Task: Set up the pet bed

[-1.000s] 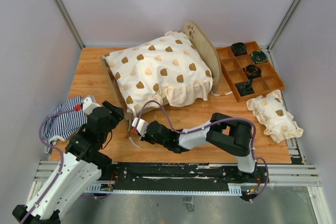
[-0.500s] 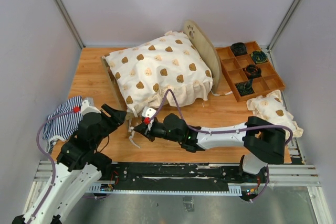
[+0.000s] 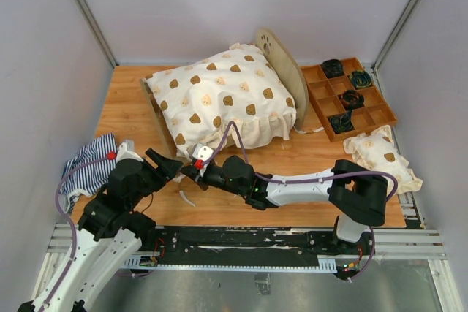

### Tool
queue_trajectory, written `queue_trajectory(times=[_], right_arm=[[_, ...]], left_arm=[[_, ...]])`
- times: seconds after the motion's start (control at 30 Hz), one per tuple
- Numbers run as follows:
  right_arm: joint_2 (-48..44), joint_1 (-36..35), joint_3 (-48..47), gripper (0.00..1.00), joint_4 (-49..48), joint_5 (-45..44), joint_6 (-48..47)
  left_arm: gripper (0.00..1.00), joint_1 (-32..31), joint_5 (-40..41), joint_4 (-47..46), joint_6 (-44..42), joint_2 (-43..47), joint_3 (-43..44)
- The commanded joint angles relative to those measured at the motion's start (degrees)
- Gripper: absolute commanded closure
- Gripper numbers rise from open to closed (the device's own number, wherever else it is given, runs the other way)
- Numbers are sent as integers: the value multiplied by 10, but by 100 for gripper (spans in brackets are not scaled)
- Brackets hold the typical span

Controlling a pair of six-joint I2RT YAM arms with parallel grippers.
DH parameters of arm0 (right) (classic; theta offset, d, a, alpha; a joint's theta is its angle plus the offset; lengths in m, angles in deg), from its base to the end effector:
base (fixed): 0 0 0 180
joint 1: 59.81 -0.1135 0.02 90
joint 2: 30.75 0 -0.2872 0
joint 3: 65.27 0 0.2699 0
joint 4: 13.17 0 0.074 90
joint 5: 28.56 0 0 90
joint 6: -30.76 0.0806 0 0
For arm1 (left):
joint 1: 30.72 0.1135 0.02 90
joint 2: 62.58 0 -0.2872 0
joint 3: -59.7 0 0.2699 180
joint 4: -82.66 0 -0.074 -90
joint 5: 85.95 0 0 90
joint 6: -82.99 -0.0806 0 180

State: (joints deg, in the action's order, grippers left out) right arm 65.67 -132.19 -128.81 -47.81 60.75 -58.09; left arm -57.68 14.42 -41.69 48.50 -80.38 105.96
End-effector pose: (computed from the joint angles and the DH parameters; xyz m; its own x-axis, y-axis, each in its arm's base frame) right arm 0.1321 0.4127 0.2571 -0.0098 0.0356 -0.9993 -0.9494 0.3135 0.0204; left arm 0.1137 -0.0416 0.2599 -0.4806 -0.6652 -0.5715 -0.1640 0.7083 -0.6866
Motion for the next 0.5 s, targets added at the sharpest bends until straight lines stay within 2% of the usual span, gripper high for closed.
queue_trajectory(times=[0.0,0.13,0.17,0.23,0.3,0.33,0.4,0.47], right_arm=[[6,-5,-24,100,-37,-1,-16],[11,-6,-18,100,-50,21,-13],[11,-7,-15,100,-53,26,-12],[14,-8,-10,100,-57,39,-11],[16,-9,-3,98,-57,47,-2],[16,-9,2,94,-55,50,2],[11,-11,14,79,-51,49,15],[7,-11,32,59,-51,37,34]], left_arm=[[29,3,2,28,73,-20,12],[30,3,-16,20,121,-41,11],[36,3,-16,17,125,-44,13],[56,3,-6,8,121,-45,12],[84,3,14,6,117,-43,13],[97,3,23,5,113,-41,14],[100,3,36,2,104,-36,14],[100,3,48,1,97,-33,12]])
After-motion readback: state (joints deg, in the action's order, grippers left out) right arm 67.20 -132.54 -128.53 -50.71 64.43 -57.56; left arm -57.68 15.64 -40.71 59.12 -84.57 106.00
